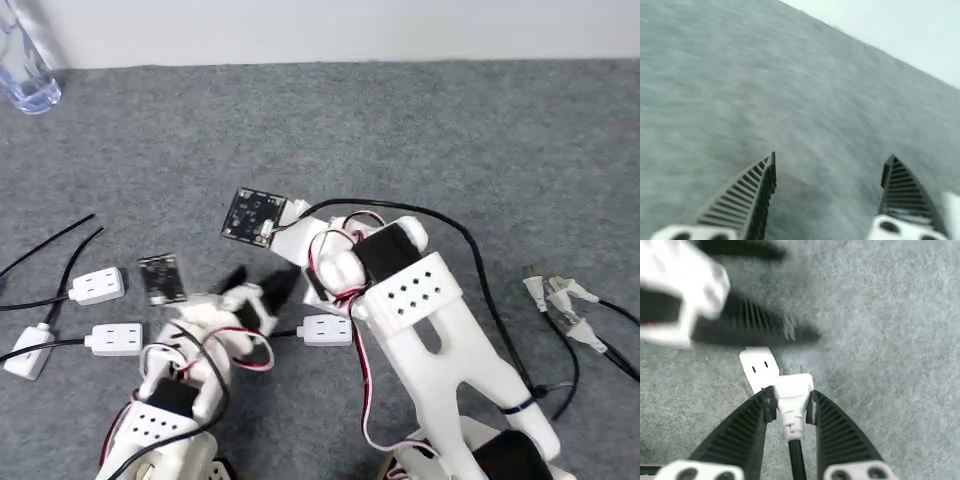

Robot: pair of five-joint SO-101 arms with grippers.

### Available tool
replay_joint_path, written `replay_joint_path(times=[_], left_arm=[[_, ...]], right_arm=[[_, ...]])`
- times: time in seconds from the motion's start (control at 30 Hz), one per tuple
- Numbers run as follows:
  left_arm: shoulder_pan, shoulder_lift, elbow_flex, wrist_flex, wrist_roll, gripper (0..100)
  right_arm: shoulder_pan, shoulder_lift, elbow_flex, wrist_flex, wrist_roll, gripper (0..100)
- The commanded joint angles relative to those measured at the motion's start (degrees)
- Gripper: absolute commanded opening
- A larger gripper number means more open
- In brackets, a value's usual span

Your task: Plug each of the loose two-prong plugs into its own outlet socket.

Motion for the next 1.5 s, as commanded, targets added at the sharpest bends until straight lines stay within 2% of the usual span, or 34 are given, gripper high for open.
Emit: replay_joint_path(times=[0.0, 0.1, 0.27, 0.37, 0.47, 0.57, 0.67, 0.8, 1.13, 1.33, 1.47], left_arm=[[-9.32, -0.18, -1.89, -0.7, 0.18, 33], [-16.09, -0.18, -1.54, -0.7, 0.18, 33], [-33.76, -0.18, -0.57, -0.44, -0.44, 33], [-39.03, -0.09, -0.57, 1.58, -2.99, 32], [-39.03, -0.09, -0.57, 4.22, -4.04, 32], [-36.92, -0.09, -0.57, 4.57, -4.48, 32], [-35.34, 0.0, -0.57, 4.57, -4.48, 32], [-35.6, 0.0, -0.57, 4.57, -4.48, 32], [-35.6, 0.26, -0.57, 4.57, -4.57, 32], [-35.6, 0.0, -0.57, 7.65, -8.44, 32], [-35.6, 0.0, -0.57, 7.74, -8.44, 32]], right_arm=[[2.59, -1.27, -0.44, -0.66, 0.88, 0.8], [2.86, -1.54, -1.05, 2.33, 1.05, 0.8], [2.95, -0.31, -3.78, 8.57, 4.13, 0.8], [3.91, 3.38, -5.01, 11.21, 6.33, 0.8], [5.93, 8.92, -7.56, 14.37, 10.29, 0.8], [7.25, 13.67, -12.04, 18.68, 17.32, 0.8], [6.9, 15.78, -15.56, 20.35, 22.59, 0.8], [4.09, 16.04, -15.03, 20.0, 25.67, 0.8], [2.68, 15.78, 1.58, 3.3, 26.02, 0.8], [3.03, 15.78, 4.84, -0.75, 22.33, 0.8], [1.8, 15.78, 4.13, -1.63, 19.52, 0.8]])
